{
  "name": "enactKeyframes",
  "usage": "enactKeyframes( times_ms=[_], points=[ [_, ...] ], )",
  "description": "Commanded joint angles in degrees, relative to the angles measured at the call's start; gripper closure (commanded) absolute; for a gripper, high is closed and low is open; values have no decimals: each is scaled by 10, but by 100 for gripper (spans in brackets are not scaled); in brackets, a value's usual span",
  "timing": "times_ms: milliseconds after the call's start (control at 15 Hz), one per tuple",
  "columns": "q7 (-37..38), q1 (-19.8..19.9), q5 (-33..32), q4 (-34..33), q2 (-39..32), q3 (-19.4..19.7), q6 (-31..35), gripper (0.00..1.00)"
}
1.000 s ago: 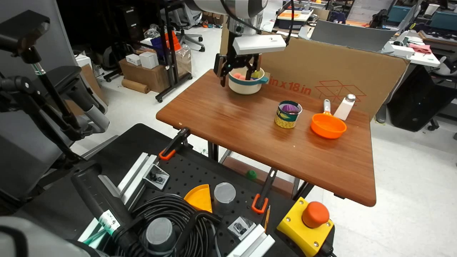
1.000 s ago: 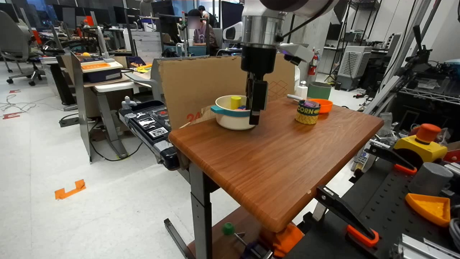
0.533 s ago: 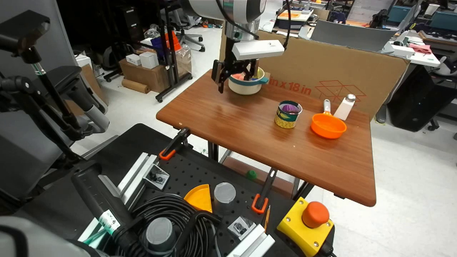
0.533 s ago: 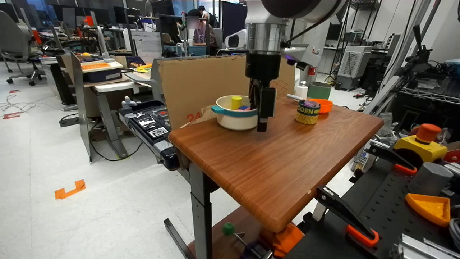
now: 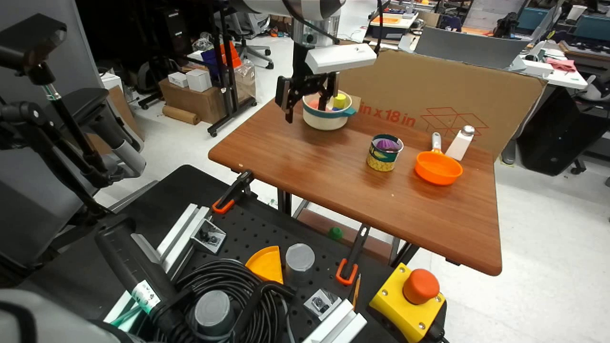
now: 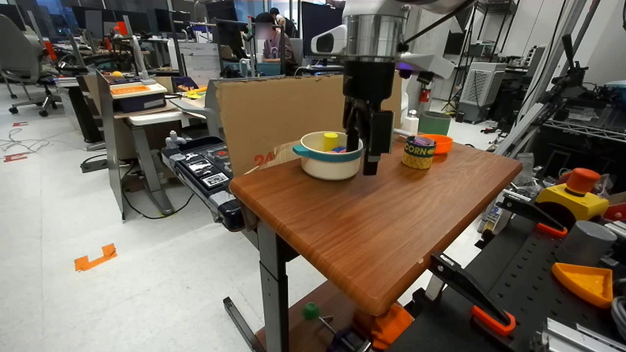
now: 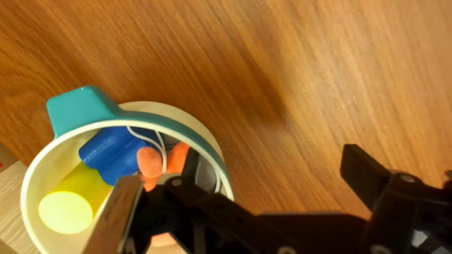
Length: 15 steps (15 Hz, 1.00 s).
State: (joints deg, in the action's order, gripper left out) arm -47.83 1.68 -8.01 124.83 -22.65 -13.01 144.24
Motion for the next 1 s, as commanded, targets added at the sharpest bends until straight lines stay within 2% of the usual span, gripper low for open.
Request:
enactKeyframes(
  times_ms=[0,800,933],
  points=[
    [-61,7,5,41,38,-5,20,0],
    [-122,6,12,91,73,-7,15,0],
    [-115,-2,0,102,83,-1,14,0]
  ],
)
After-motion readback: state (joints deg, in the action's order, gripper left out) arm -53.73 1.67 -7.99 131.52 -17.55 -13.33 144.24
